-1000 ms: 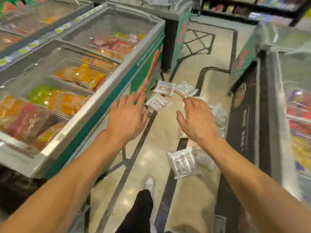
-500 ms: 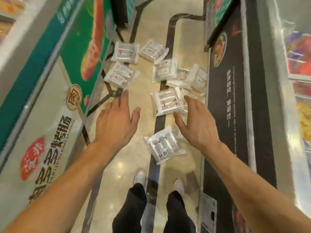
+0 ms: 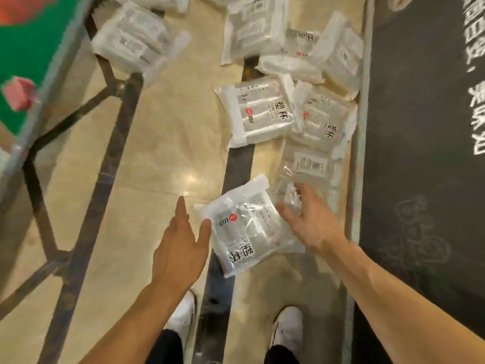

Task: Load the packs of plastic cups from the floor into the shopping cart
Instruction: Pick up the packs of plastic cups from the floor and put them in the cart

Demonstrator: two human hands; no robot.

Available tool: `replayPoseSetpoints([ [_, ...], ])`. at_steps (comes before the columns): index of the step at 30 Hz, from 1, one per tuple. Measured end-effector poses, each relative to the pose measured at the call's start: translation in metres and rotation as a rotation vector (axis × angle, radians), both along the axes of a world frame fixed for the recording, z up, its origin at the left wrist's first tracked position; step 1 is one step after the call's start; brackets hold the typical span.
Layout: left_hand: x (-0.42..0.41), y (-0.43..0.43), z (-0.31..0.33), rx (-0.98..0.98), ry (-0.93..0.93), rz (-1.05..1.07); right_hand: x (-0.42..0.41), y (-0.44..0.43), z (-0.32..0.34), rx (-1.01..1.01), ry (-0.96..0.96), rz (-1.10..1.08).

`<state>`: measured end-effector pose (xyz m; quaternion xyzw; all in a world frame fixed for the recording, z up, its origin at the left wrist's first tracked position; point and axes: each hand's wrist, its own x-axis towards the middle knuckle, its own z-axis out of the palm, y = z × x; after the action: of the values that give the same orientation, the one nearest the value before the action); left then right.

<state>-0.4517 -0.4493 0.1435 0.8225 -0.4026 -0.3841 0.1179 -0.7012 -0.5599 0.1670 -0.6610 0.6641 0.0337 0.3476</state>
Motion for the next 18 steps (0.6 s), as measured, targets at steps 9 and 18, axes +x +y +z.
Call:
replayPoseSetpoints([
  [9, -0.051, 0.01, -0.216, 0.151, 0.107, 0.036, -0.022, -0.019, -0.221, 0.139, 0.037, -0.018],
  [18, -0.053, 0.021, -0.284, -0.139, 0.351, 0.305, -0.015, -0.016, -0.274, 0.097, -0.177, -0.152],
])
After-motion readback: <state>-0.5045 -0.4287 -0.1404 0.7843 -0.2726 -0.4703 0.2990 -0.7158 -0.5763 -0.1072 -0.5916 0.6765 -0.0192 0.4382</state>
